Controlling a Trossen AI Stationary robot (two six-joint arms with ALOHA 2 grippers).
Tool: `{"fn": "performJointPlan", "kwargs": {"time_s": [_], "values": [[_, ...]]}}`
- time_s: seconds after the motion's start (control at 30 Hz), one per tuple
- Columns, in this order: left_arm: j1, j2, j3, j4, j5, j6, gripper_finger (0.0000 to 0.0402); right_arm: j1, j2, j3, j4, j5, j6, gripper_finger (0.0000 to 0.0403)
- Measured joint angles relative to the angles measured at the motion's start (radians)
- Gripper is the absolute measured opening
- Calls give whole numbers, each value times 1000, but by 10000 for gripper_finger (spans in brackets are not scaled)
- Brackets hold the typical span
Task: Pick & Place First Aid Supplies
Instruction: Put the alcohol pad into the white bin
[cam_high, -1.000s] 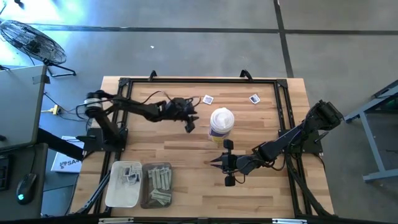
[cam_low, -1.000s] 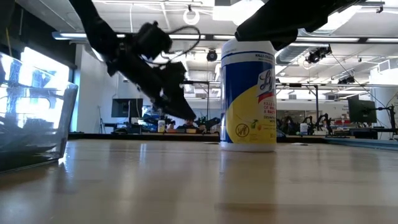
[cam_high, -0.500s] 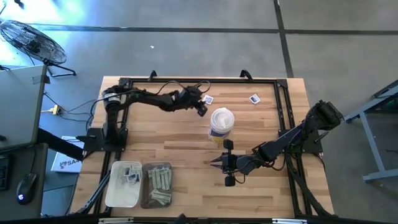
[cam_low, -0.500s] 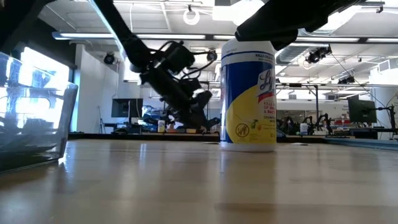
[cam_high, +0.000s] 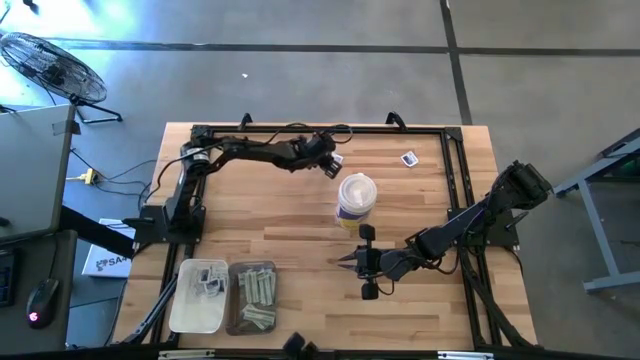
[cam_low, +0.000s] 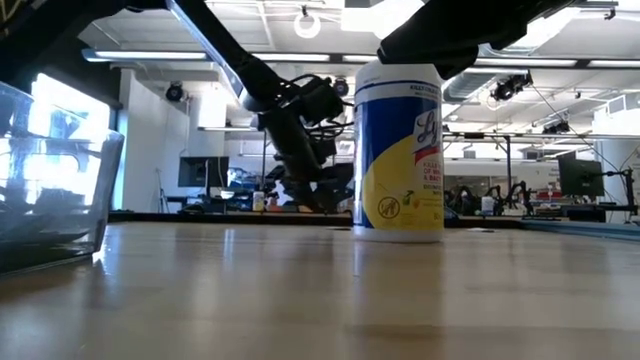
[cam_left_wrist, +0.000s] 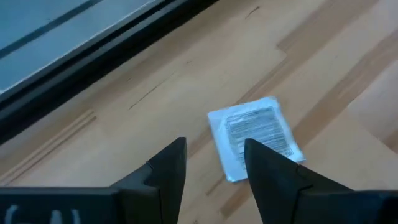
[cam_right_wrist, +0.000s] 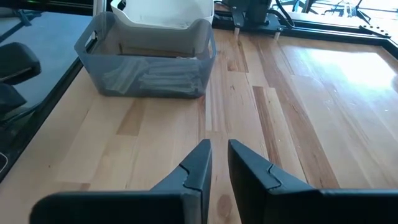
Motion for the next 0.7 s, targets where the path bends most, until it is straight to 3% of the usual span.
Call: {"fn": "performJointPlan", "kwargs": {"time_s": [0.27,0.7], "values": [[50,0,20,-67,180,101,159,0,0,0,5,0,2,48],[103,52,81,-140,330,271,159,0,0,0,6,0,1,47]]}}
